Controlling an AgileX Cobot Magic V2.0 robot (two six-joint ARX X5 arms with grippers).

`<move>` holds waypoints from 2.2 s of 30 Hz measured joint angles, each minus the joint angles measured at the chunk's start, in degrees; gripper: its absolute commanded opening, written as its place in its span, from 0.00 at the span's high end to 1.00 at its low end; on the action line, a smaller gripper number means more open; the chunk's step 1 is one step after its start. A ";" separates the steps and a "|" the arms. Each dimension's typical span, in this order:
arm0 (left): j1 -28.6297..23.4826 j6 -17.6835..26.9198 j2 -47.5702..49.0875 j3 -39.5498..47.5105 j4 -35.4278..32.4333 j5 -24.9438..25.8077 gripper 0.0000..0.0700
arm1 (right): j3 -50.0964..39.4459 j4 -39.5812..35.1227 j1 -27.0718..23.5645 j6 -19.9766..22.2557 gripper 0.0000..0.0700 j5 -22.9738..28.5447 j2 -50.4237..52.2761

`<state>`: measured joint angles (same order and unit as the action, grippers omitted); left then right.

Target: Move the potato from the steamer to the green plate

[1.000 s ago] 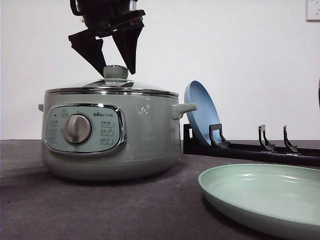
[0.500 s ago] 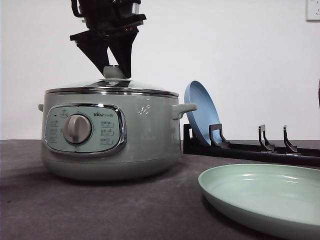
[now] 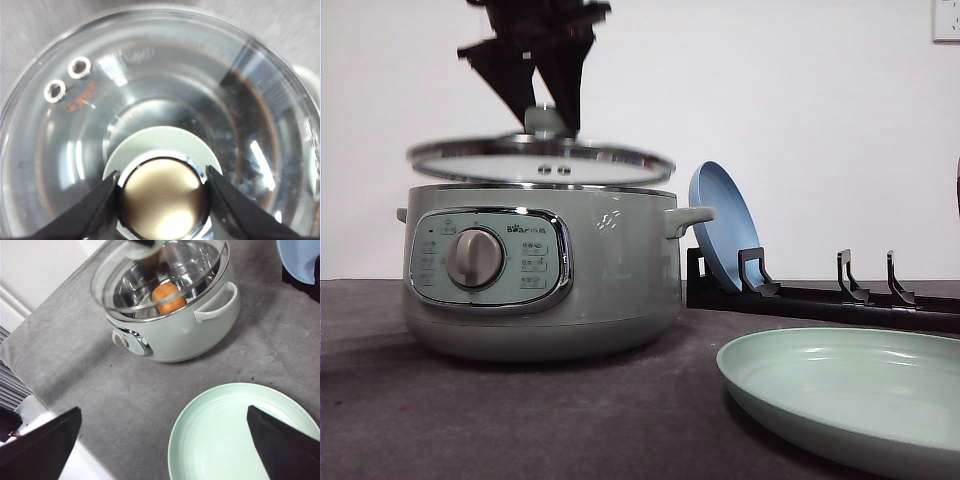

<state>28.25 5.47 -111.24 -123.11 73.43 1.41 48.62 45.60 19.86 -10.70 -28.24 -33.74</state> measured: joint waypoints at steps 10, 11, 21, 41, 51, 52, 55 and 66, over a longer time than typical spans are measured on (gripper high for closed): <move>0.00 -0.35 1.59 -5.40 2.56 -0.03 1.00 | -0.02 0.00 0.00 0.00 0.00 0.01 0.00; 0.00 -0.35 1.96 -5.40 2.80 -0.04 1.00 | 0.00 0.00 0.00 0.00 0.00 0.01 0.00; -2.48 -0.41 5.61 -5.62 3.50 -0.01 1.00 | -0.02 0.01 0.00 0.00 0.00 -0.01 0.00; -22.00 -0.50 6.69 -5.62 6.03 -0.09 1.00 | -0.02 0.00 0.00 0.00 0.00 -0.26 0.00; -28.06 -0.86 6.69 -5.62 6.20 -0.20 1.00 | 2.60 0.26 0.20 0.01 0.00 -1.87 -4.35; -28.22 -0.93 6.69 -5.62 6.21 -0.19 1.00 | 3.99 0.17 0.51 0.10 0.00 -2.02 -6.27; -28.47 -1.04 6.69 -5.62 6.21 -0.17 1.00 | 8.50 0.02 2.20 1.04 0.00 -2.03 -12.73; -28.51 -1.11 6.69 -5.62 6.23 -0.15 1.00 | 30.62 4.76 10.33 8.60 0.00 -1.13 -42.37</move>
<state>-0.26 4.36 -104.55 -128.73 79.66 1.26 79.24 50.37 30.19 -2.09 -29.37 -76.10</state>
